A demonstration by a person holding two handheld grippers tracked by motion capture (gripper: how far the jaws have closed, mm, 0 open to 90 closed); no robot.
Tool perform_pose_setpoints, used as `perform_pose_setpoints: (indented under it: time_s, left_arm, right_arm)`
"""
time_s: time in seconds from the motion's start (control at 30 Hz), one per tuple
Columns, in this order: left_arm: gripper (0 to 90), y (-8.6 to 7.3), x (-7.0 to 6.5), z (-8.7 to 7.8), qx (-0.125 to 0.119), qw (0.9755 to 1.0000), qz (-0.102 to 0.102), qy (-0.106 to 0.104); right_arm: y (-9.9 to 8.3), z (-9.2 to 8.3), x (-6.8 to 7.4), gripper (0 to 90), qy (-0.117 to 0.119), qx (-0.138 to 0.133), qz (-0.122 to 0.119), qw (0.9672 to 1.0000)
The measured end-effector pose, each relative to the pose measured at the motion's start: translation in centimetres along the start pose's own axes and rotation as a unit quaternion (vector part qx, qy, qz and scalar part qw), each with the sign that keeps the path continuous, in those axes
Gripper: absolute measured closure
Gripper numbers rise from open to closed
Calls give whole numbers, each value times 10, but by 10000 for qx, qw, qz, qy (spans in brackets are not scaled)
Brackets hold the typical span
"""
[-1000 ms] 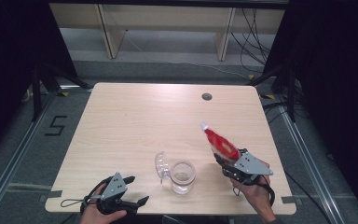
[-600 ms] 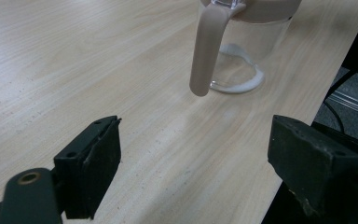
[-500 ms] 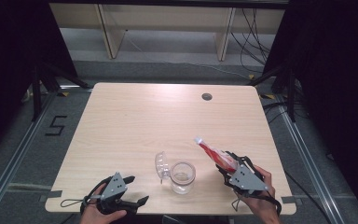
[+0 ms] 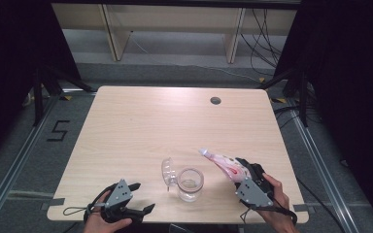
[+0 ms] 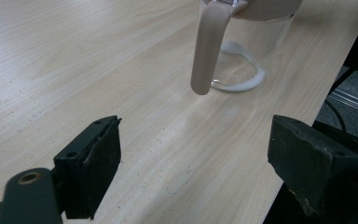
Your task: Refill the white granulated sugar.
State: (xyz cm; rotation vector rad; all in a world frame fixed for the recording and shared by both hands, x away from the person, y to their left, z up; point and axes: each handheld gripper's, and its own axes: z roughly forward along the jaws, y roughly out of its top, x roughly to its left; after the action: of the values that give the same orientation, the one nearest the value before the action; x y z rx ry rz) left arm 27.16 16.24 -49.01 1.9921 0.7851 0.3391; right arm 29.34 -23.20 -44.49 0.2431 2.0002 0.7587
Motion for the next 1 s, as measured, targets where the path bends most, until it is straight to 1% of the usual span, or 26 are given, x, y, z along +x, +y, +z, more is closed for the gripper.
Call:
perform_pose_setpoints:
  time_s: [0.03, 0.07, 0.1, 0.13, 0.17, 0.2, 0.23, 0.27, 0.3, 0.33, 0.37, 0.47, 0.5, 0.53, 0.57, 0.63, 0.67, 0.7, 0.73, 0.8, 0.83, 0.87, 0.9, 0.93, 0.97, 1.0]
  left_arm:
    - [170, 0, 0, 0, 0, 10000, -1, 3]
    - [170, 0, 1, 0, 32, 10000, 32, 10]
    - [170, 0, 1, 0, 14, 10000, 49, 22]
    - [170, 0, 1, 0, 14, 10000, 49, 22]
    - [171, 0, 1, 1, 9, 10000, 49, -29]
    - [171, 0, 1, 1, 15, 10000, 53, -28]
    - [171, 0, 1, 1, 3, 10000, 50, -38]
    - [171, 0, 1, 0, 32, 10000, 35, -30]
    - [170, 0, 1, 1, 25, 10000, 39, -21]
    - [170, 0, 2, 0, 78, 9999, 115, 8]
    - [170, 0, 1, 0, -4, 10000, 73, -12]
    - [171, 0, 1, 1, 10, 10000, 57, -32]
    - [170, 0, 1, 1, 10, 10000, 61, -34]
    - [170, 0, 1, 1, 11, 10000, 58, -32]
    - [170, 0, 1, 1, 35, 10000, 64, -26]
    - [170, 0, 1, 1, 88, 9999, 92, -25]
    - [170, 0, 1, 1, 88, 9999, 92, -25]
    - [170, 0, 1, 1, 67, 9999, 90, -10]
    - [170, 0, 1, 1, 82, 9999, 96, -29]
    - [171, 0, 1, 1, 63, 9999, 91, -3]
    - [170, 0, 1, 1, 74, 9999, 84, -15]
    - [170, 0, 1, 1, 70, 9999, 82, -4]
    - [170, 0, 1, 1, 75, 9999, 84, -16]
    - [170, 0, 1, 1, 69, 9999, 87, -15]
    - [171, -1, 0, 2, 16, 10000, 25, -45]
    - [170, -1, 0, 2, 15, 10000, 42, -35]
  right_arm:
    - [3, -2, 2, 491, -19, 22, -237, 9997]
    - [3, -2, 2, 491, -19, 22, -237, 9997]
    - [5, -3, 4, 491, -38, 51, -379, 9993]
    - [5, -3, 4, 491, -38, 51, -379, 9993]
    - [8, -4, 9, 492, -127, 155, -699, 9974]
    - [8, -4, 9, 492, -127, 155, -699, 9974]
    - [9, -2, 10, 492, -194, 166, -915, 9955]
    - [10, -1, 12, 492, -172, 179, -1004, 9946]
    - [11, -2, 15, 492, -166, 298, -1147, 9928]
    - [11, -2, 15, 492, -166, 298, -1147, 9928]
    - [11, -2, 16, 493, -171, 313, -1215, 9919]
    - [12, -1, 19, 493, -200, 317, -1520, 9877]
    - [13, -1, 19, 493, -257, 375, -1737, 9837]
    - [14, -1, 21, 494, -323, 405, -1879, 9808]
    - [14, -1, 23, 494, -339, 460, -1917, 9798]
    - [16, 0, 24, 494, -401, 437, -2311, 9711]
    - [16, 0, 24, 494, -401, 437, -2311, 9711]
    - [15, 0, 26, 495, -382, 472, -2270, 9720]
    - [15, 1, 30, 495, -412, 538, -2411, 9681]
    - [19, 2, 29, 496, -410, 518, -2906, 9546]
    - [17, 1, 32, 496, -399, 582, -2686, 9607]
    - [17, 1, 32, 496, -399, 582, -2686, 9607]
    - [20, 2, 29, 497, -377, 473, -2985, 9525]
    - [20, 1, 32, 497, -388, 508, -2892, 9551]
    - [22, 1, 30, 497, -400, 486, -3081, 9493]
    - [20, 1, 32, 497, -410, 493, -2905, 9547]
